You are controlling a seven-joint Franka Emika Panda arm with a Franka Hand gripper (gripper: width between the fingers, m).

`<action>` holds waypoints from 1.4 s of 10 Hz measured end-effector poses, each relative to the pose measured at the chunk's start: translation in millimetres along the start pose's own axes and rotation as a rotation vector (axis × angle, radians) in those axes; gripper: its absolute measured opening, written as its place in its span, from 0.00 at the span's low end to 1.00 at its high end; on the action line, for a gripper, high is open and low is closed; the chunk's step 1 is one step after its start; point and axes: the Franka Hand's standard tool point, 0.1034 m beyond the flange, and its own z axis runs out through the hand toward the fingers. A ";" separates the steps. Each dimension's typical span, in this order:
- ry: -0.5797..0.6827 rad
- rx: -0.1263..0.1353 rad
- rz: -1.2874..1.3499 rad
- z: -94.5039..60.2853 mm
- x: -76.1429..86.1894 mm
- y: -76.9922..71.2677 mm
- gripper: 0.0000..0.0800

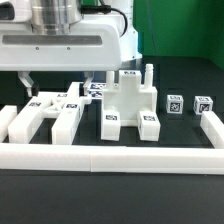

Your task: Assemble chair

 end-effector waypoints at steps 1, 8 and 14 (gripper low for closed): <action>-0.011 0.003 -0.001 1.3 -1.0 -0.9 0.81; -0.015 -0.018 0.001 37.0 -21.7 7.3 0.81; -0.021 -0.022 -0.011 46.5 -21.7 -2.3 0.81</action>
Offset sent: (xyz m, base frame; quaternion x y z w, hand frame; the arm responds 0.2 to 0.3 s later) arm -0.0104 -0.0080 -0.0221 0.0156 0.0143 -0.0024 0.9998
